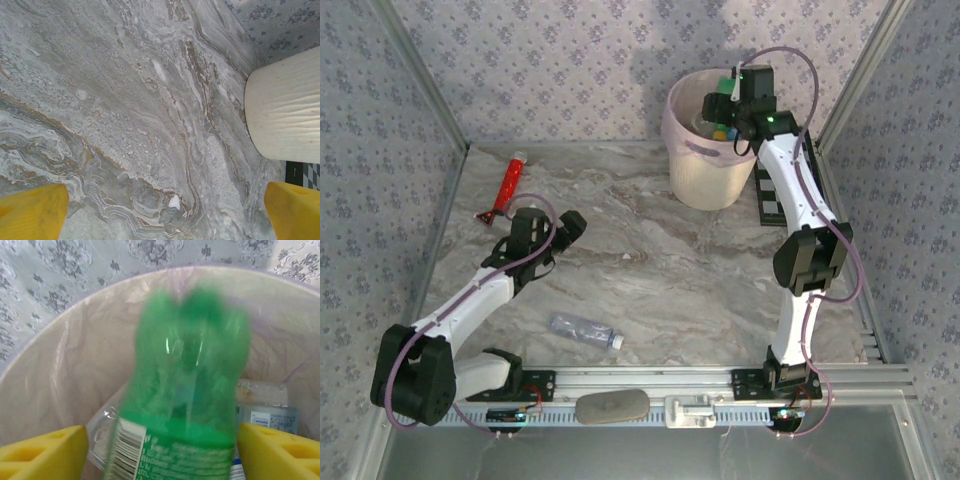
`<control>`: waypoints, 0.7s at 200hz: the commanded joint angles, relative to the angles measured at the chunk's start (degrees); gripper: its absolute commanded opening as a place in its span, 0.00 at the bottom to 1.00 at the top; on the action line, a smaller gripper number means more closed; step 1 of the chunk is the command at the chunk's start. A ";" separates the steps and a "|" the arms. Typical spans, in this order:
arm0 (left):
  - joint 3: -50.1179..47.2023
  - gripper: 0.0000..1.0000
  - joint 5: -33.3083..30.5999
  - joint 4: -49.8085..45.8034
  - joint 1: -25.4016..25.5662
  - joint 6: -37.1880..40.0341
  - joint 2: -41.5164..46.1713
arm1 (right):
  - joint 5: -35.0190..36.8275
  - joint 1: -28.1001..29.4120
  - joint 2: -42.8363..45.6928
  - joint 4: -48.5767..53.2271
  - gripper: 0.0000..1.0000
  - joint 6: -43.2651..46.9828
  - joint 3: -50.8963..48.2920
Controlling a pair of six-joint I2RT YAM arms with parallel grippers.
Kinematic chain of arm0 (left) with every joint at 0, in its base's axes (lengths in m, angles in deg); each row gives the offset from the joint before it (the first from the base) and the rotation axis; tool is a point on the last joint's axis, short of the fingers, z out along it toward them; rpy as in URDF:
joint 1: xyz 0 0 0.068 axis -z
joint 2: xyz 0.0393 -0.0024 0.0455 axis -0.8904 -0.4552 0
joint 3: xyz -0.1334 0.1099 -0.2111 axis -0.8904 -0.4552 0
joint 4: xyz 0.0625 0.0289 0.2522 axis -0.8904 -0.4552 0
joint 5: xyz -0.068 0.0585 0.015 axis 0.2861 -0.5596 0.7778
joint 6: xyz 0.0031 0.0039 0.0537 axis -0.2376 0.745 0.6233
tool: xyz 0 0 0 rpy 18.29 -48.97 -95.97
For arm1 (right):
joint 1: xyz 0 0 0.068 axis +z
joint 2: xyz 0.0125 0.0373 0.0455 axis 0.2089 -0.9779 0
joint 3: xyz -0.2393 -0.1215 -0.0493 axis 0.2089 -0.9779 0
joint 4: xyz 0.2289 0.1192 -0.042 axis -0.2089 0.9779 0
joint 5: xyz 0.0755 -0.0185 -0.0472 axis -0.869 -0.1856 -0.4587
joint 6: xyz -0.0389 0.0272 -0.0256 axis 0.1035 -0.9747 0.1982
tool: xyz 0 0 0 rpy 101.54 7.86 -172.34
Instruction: Put the plastic bottles in the bin
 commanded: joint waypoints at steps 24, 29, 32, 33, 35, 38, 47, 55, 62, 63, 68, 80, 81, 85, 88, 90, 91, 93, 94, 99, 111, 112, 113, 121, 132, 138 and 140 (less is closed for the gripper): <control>3.16 1.00 1.23 -6.65 -0.15 2.27 2.87 | 1.84 1.23 4.12 1.56 0.98 1.43 1.67; 3.06 1.00 1.28 -7.55 -0.06 2.27 3.38 | 2.03 1.54 5.39 0.85 0.99 1.59 0.43; 3.09 1.00 1.32 -8.11 -0.10 2.31 3.73 | 2.10 1.78 6.15 0.33 0.99 1.63 -0.83; 3.12 1.00 1.32 -8.28 -0.10 2.33 3.82 | 2.08 1.89 6.47 0.16 0.99 1.68 -1.24; 3.15 1.00 1.32 -8.70 -0.10 2.35 4.05 | 2.09 2.08 7.10 -0.19 0.99 1.71 -1.82; 3.14 1.00 1.33 -9.39 -0.05 2.40 4.36 | 2.22 2.41 8.04 -0.92 0.99 1.85 -3.36; 3.44 1.00 1.41 -11.63 0.07 2.65 5.43 | 2.37 3.33 11.08 -3.14 0.99 2.16 -7.75; 3.72 1.00 1.41 -13.85 0.31 2.97 6.28 | 2.71 4.35 14.05 -5.59 0.99 2.34 -12.45; 3.98 1.00 1.41 -15.99 0.62 3.38 7.12 | 3.14 5.27 16.84 -7.89 0.99 2.30 -16.90; 4.04 1.00 1.41 -16.14 0.70 3.44 7.23 | 3.22 5.40 17.26 -8.30 0.99 2.23 -17.54; 4.27 1.00 1.41 -17.93 0.98 3.82 7.77 | 3.42 6.10 19.22 -10.22 0.99 1.99 -20.89; 4.95 1.00 1.20 -22.42 1.91 4.45 9.09 | 3.39 7.59 23.66 -15.65 0.99 0.95 -28.92; 5.01 1.00 1.17 -22.78 2.00 4.46 9.18 | 3.34 7.65 24.06 -16.05 0.99 0.85 -29.57; 5.14 1.00 1.02 -24.19 2.43 4.49 9.69 | 3.37 8.25 25.52 -17.50 0.99 0.35 -32.15; 5.28 1.00 0.86 -25.31 2.78 4.53 10.04 | 3.34 8.61 26.50 -18.48 0.99 -0.13 -33.85; 5.25 1.00 0.70 -26.03 3.01 4.55 10.31 | 3.39 8.88 27.07 -19.09 0.99 -0.32 -35.13; 5.29 1.00 0.66 -26.39 3.17 4.51 10.41 | 3.43 9.00 27.39 -19.40 0.99 -0.53 -35.71; 5.33 1.00 0.57 -27.05 3.44 4.43 10.66 | 3.28 9.27 27.89 -20.13 0.99 -0.84 -36.87; 5.37 1.00 0.42 -27.38 3.60 4.41 10.72 | 3.25 9.41 28.15 -20.45 0.99 -0.92 -37.42; 5.38 1.00 -0.10 -29.13 4.38 4.15 11.40 | 3.05 10.22 29.50 -21.97 0.99 -1.55 -40.15; 5.11 1.00 -1.44 -32.73 6.40 3.19 13.16 | 3.11 12.37 31.92 -24.89 0.99 -2.79 -45.71; 5.09 1.00 -1.59 -33.08 6.62 3.04 13.33 | 3.16 12.59 32.01 -25.11 0.99 -2.91 -46.10; 5.04 1.00 -1.67 -33.38 6.82 2.92 13.46 | 3.27 12.79 32.19 -25.31 0.99 -3.05 -46.51; 4.56 1.00 -2.57 -35.44 8.25 1.95 14.60 | 3.76 14.36 33.13 -26.54 0.99 -3.76 -49.35; 3.81 1.00 -3.54 -38.48 10.25 0.37 16.05 | 4.11 16.39 33.91 -27.85 0.99 -4.65 -52.59; 3.25 1.00 -3.98 -39.95 11.22 -0.63 16.93 | 4.58 17.54 34.08 -28.21 0.99 -4.98 -53.97; 3.03 1.00 -4.13 -40.37 11.65 -0.90 17.23 | 4.80 18.04 34.18 -28.40 0.99 -5.09 -54.44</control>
